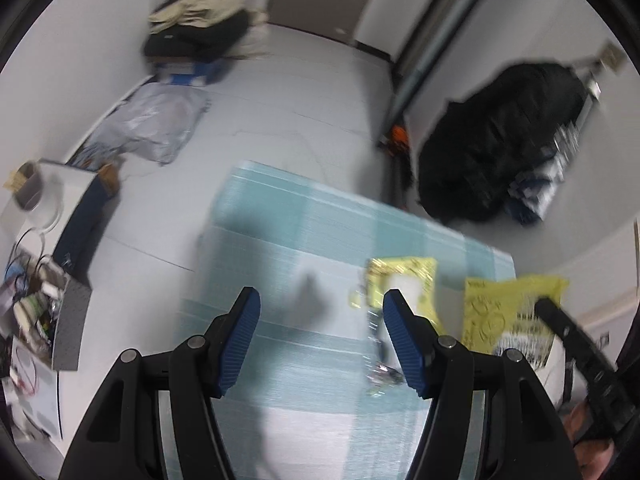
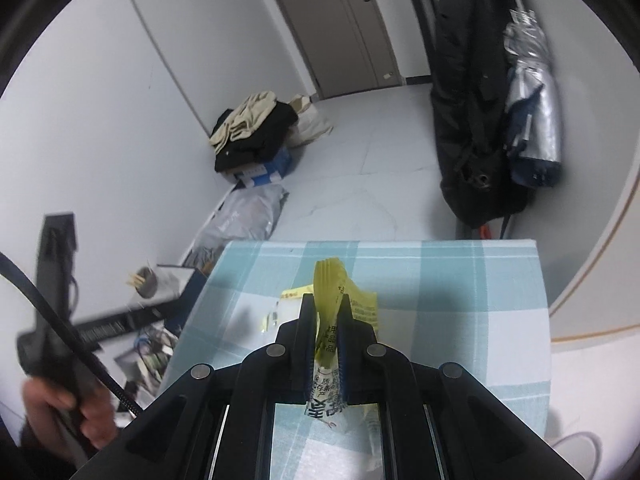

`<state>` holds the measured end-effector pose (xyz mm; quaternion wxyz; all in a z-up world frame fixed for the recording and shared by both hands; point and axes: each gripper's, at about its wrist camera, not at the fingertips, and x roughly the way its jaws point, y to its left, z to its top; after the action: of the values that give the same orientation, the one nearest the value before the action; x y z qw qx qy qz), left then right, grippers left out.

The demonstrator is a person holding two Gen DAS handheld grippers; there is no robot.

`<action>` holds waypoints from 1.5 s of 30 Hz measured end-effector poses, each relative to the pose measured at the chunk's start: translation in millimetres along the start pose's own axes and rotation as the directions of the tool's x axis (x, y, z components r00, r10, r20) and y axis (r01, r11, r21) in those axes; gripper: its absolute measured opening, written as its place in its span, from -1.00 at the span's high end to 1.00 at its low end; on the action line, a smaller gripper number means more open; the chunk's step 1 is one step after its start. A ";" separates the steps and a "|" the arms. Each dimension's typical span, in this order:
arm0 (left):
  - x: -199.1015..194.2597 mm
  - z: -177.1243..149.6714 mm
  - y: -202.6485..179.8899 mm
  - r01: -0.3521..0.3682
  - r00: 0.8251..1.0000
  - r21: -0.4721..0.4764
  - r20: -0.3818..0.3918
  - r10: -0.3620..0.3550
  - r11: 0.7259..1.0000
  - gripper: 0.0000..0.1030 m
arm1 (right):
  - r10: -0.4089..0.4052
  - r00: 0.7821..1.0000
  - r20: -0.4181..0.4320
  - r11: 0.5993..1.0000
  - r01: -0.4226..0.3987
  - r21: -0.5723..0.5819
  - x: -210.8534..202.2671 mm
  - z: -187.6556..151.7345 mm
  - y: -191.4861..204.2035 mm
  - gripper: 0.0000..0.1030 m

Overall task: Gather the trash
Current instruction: 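Grasp and lift the white foam block with the left tool while the right tool holds the yellow bag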

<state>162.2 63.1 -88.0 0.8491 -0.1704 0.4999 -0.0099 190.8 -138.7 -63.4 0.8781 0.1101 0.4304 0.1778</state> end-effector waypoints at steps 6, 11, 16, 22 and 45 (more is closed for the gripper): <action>37.4 -7.4 -28.3 0.046 0.990 0.072 -0.134 -0.036 0.996 -0.16 | 0.039 0.999 0.025 0.996 -0.041 0.081 -14.0 3.7 -29.6 0.84; 60.3 -11.6 -37.7 -0.001 0.983 0.103 -0.184 0.020 0.995 -0.16 | 0.054 0.998 0.043 0.990 -0.059 0.131 -25.7 3.6 -48.4 0.84; 61.3 -14.3 -46.8 -0.063 0.985 0.175 -0.149 0.090 0.983 -0.16 | 0.111 0.991 0.075 0.978 -0.122 0.171 -40.8 4.2 -60.1 0.84; 64.1 -21.6 -56.6 -0.085 0.985 0.214 -0.131 0.115 0.973 -0.16 | 0.188 0.974 0.124 0.959 -0.210 0.190 -57.4 4.6 -64.4 0.84; 56.9 -25.2 -59.6 0.051 0.989 0.190 -0.148 -0.022 0.980 0.50 | 0.166 0.977 0.130 0.960 -0.191 0.206 -61.2 5.3 -70.8 0.84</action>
<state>178.4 -10.8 -129.4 0.8226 -0.0950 0.5539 -0.0865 175.7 -228.5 -40.8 0.8636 0.2537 0.3860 0.2018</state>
